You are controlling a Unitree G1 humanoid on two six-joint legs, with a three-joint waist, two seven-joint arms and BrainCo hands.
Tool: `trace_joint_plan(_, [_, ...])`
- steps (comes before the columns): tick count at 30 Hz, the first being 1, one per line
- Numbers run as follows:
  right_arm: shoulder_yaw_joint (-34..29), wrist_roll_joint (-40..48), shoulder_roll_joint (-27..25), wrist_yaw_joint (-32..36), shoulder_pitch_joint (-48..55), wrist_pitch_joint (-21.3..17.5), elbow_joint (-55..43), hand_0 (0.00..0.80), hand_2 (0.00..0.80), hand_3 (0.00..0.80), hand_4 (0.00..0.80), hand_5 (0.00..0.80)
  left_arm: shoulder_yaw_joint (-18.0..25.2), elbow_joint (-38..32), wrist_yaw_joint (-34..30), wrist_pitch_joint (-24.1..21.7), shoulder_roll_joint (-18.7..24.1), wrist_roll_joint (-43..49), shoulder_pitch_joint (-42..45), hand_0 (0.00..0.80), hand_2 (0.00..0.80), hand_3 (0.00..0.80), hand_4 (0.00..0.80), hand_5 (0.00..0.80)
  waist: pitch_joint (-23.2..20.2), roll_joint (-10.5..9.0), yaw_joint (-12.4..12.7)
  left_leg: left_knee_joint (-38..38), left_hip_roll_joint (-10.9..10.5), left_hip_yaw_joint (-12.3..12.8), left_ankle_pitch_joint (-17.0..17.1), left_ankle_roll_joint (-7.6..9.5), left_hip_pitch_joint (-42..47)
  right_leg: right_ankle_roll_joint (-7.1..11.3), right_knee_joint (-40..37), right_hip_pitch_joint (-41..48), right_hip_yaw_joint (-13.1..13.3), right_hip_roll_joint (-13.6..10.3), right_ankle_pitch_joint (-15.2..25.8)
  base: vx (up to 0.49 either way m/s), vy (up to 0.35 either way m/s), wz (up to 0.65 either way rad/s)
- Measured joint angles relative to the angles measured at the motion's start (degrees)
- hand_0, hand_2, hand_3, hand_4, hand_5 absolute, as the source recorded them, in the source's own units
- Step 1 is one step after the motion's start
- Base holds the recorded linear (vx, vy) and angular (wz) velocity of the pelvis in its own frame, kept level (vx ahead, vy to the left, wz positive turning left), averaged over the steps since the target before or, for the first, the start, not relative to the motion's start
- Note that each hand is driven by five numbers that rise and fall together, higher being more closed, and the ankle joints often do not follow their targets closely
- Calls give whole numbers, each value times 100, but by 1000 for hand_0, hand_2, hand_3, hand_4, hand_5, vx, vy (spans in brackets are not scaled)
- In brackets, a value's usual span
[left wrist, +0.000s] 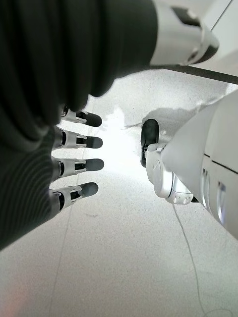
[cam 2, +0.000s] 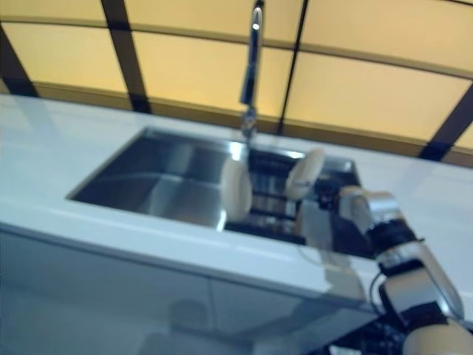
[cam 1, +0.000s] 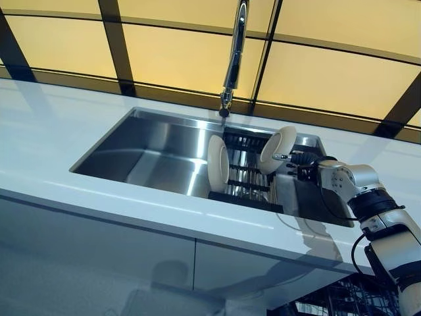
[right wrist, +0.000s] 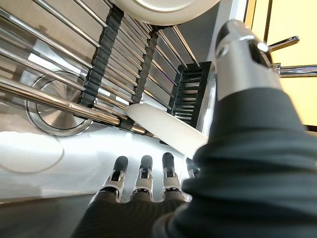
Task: Take plates into dishwasher
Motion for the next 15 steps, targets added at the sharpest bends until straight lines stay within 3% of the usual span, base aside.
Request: trace_joint_plan(15, [-12, 16, 48, -318, -6, -11, 81, 0, 0, 0, 0, 0, -4, -236, 242, 10, -47, -505, -168, 0, 0, 0, 0, 0, 205, 10, 9, 4, -73, -168, 33, 51, -59, 51, 208, -45, -111, -90, -91, 3, 8, 5])
